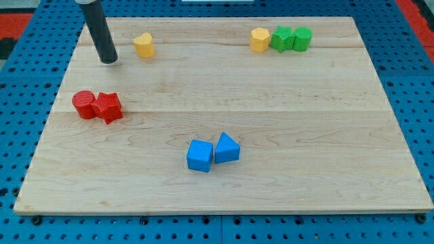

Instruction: Move the yellow heart into the yellow hexagon

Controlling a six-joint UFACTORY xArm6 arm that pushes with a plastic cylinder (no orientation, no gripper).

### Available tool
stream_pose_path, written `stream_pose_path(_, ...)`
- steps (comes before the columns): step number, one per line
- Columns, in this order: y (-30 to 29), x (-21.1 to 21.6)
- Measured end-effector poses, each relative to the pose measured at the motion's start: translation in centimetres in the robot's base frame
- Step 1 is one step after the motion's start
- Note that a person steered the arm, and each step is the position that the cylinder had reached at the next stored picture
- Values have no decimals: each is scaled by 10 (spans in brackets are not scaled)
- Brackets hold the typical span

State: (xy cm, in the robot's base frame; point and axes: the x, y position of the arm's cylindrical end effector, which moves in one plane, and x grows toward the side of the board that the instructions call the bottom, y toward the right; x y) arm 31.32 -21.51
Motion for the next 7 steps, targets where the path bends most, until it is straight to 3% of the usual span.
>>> stream_pose_path(1,-6,-34)
stream_pose_path(2,-6,-34)
stream_pose_path(4,95,-33)
stream_pose_path(6,101,-33)
stream_pose_path(7,155,-33)
